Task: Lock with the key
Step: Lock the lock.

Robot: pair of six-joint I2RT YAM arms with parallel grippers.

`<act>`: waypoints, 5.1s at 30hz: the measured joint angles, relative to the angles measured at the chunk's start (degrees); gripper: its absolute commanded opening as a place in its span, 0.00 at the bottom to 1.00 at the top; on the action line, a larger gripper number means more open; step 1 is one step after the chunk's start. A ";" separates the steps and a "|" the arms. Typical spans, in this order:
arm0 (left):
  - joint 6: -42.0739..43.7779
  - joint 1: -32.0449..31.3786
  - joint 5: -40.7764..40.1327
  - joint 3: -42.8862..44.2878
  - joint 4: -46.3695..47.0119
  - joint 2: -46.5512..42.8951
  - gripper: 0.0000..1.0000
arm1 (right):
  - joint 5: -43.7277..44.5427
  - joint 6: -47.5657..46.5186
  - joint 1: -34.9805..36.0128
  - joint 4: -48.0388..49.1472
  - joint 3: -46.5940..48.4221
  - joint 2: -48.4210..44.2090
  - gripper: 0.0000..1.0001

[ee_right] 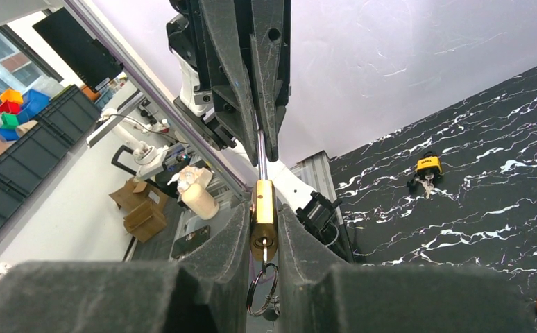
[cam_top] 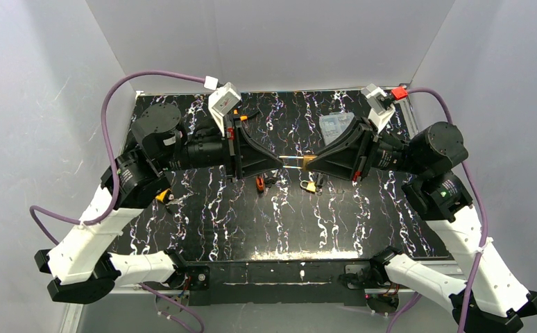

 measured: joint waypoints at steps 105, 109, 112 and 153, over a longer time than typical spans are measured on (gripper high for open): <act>1.34 -7.94 -18.29 0.55 -4.05 -0.67 0.00 | 0.65 1.70 1.65 2.68 -2.84 0.95 0.65; 0.76 -7.93 -20.20 0.39 -4.21 -1.94 0.00 | 1.33 1.21 0.62 2.44 -2.99 -0.35 0.65; 0.32 -7.93 -20.71 0.39 -4.21 -3.40 0.00 | 1.27 1.31 -0.13 3.06 -3.97 -1.48 0.61; -0.04 -7.93 -21.57 2.14 -7.95 -2.95 0.00 | 1.77 2.87 -0.67 5.73 -5.15 0.93 0.01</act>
